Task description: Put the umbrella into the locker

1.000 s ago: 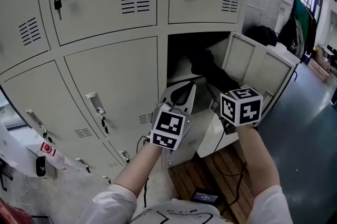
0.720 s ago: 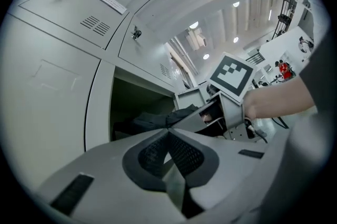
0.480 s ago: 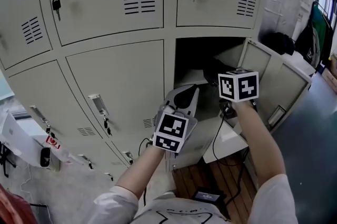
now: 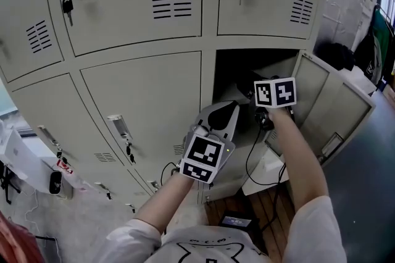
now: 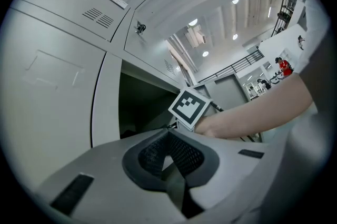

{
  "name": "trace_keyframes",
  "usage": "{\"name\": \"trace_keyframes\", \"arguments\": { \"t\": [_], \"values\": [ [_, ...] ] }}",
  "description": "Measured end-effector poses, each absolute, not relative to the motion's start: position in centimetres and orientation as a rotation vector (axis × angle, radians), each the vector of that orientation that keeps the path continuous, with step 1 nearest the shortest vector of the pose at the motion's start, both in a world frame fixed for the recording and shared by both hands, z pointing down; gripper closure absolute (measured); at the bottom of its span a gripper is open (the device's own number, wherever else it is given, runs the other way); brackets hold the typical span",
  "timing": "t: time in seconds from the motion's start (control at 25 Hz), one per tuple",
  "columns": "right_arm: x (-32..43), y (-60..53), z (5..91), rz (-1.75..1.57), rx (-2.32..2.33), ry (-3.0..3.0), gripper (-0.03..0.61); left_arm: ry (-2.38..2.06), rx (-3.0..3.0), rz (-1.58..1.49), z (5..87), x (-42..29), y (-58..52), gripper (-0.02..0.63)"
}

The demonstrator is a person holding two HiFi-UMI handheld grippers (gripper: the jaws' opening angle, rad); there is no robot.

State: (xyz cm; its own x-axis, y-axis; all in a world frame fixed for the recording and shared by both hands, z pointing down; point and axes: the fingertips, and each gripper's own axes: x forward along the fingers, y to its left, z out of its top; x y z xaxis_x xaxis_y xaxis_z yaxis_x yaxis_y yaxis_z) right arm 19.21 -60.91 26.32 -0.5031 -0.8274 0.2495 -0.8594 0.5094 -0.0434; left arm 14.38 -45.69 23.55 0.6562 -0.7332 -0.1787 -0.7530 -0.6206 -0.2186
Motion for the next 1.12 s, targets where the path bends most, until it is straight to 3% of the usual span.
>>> {"name": "trace_keyframes", "arguments": {
  "t": [0.56,1.12],
  "values": [
    [19.3,-64.5,28.0,0.385,1.484,-2.369,0.334,1.143,-2.646,0.109,24.2,15.6,-46.8,0.607],
    [19.8,-65.1,29.8,0.298,1.479,-2.128,0.27,1.126,-2.662,0.144,23.6,15.3,-46.3,0.607]
  ]
}}
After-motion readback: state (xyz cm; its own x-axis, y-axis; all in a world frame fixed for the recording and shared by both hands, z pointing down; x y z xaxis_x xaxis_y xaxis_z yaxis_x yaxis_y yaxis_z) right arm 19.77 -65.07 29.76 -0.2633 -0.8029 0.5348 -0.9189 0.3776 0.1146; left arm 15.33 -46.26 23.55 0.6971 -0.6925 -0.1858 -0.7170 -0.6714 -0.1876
